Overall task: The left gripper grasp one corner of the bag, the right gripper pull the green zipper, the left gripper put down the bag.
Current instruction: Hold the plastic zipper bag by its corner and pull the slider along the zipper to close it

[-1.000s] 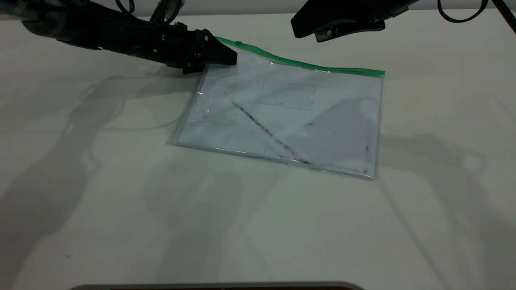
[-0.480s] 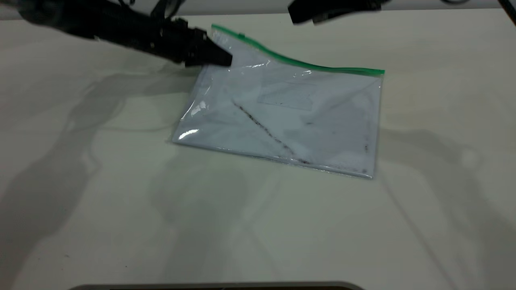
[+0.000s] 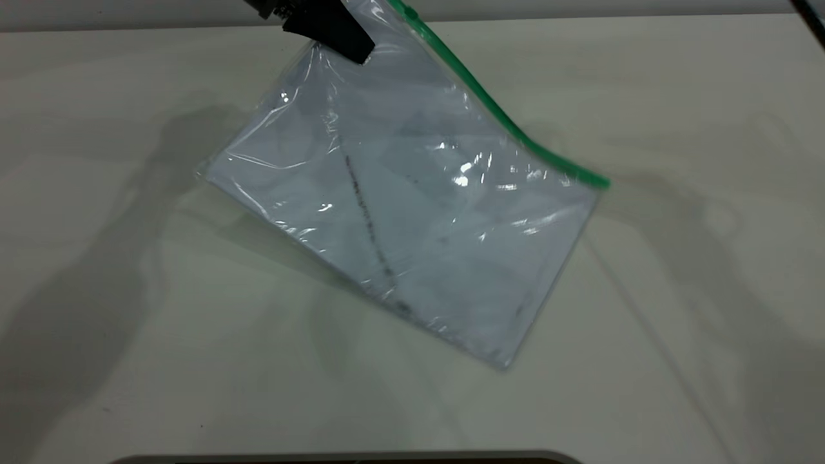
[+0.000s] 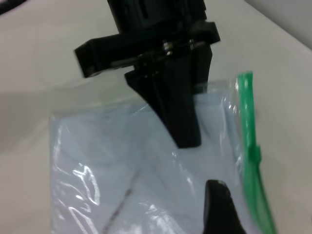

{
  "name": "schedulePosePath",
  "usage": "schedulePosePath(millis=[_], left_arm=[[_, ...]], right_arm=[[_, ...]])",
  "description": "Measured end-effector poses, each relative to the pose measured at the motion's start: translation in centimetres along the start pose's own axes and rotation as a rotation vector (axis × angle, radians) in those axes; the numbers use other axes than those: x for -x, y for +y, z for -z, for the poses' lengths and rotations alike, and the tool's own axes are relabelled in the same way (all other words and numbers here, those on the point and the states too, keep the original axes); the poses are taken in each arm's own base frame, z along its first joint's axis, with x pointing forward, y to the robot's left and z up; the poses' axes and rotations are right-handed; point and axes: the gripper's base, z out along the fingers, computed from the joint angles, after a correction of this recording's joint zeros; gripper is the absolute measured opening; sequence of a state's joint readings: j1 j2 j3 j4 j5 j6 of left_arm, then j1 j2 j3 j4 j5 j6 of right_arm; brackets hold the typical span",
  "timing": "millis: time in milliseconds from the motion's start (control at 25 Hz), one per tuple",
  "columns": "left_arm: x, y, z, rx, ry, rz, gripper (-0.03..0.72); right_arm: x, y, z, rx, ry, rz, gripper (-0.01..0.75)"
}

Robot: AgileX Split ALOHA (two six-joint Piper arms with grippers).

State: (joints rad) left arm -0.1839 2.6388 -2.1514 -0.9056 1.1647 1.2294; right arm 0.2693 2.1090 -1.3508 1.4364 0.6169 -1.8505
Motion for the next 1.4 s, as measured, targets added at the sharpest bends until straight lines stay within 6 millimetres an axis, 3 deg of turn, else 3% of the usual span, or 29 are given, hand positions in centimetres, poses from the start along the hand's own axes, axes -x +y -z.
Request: schedulePosePath(millis=[480,800,1400], left_arm=[[1.7,-2.0,-2.0,-0.019,0.042,-0.186,0.053],[2.0,-2.5,-2.6,-0.038,0.052,-0.274,0.053],[2.1,-2.7,-2.9,-0.045,0.054,-0.313,0.053]], right_arm=[[-2.9,-0.1,-2.7,0.081,0.025,0.023,0.485],[-2.7,-0.4,-2.8,0.055,0.003,0.055,0.483],[-4.4,-0.6,-4.1,0.062,0.028,0.043,0.375]])
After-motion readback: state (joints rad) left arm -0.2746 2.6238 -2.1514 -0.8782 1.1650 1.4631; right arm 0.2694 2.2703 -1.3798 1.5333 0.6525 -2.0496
